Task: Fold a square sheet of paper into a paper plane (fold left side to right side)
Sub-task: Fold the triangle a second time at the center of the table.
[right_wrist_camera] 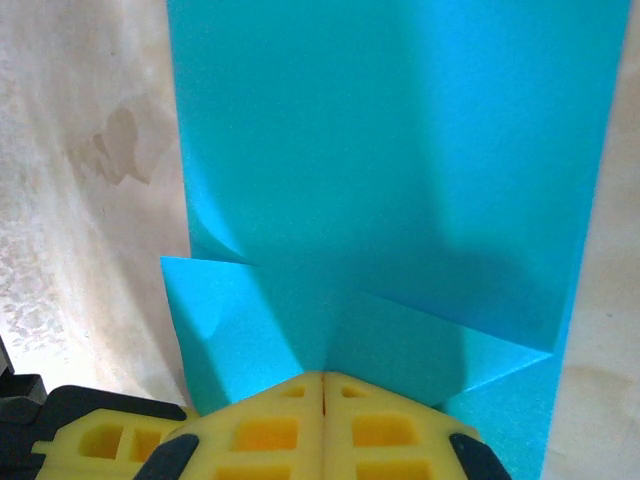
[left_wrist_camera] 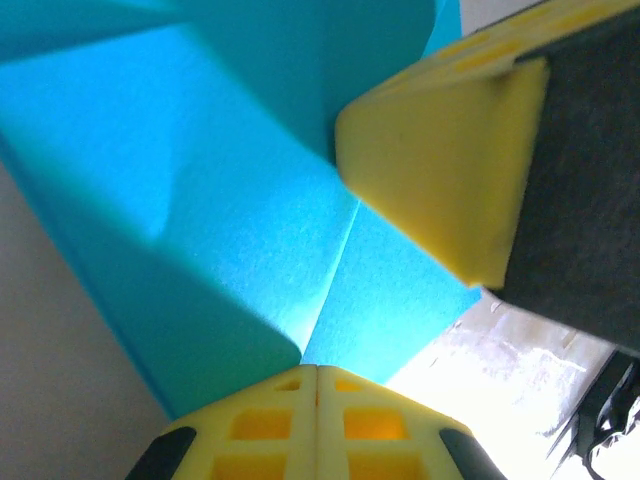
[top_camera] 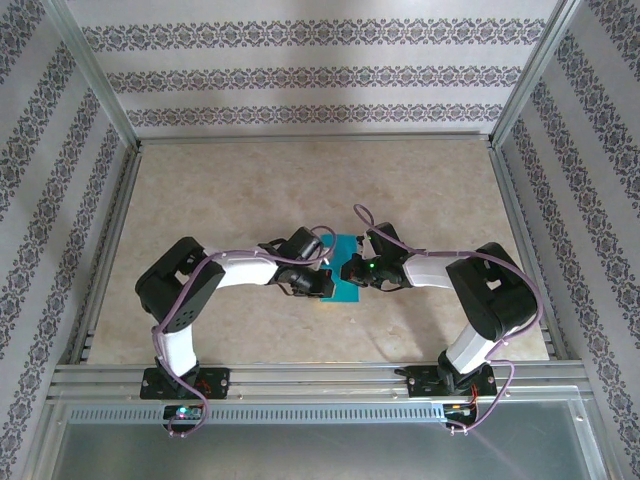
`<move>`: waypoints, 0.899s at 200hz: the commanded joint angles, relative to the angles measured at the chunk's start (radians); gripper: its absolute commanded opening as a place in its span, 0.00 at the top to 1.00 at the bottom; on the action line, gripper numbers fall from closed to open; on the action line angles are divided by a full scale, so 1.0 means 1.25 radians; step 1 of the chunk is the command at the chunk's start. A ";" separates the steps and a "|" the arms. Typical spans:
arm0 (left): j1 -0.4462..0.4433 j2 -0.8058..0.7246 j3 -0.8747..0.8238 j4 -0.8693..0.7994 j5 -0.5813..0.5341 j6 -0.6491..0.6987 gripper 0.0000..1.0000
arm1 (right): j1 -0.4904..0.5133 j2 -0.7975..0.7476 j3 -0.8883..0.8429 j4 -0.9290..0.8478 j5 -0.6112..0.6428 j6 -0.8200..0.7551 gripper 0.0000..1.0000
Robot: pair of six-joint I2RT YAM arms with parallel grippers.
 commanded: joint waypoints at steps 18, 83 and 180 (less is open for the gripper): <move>0.006 -0.024 -0.041 -0.076 -0.003 0.004 1.00 | -0.013 0.043 -0.011 -0.076 0.069 -0.024 1.00; 0.006 -0.044 -0.075 -0.068 -0.020 -0.001 1.00 | -0.013 0.045 -0.004 -0.079 0.065 -0.026 1.00; 0.006 -0.103 -0.099 -0.058 -0.027 -0.010 1.00 | -0.010 0.043 0.008 -0.080 0.054 -0.028 1.00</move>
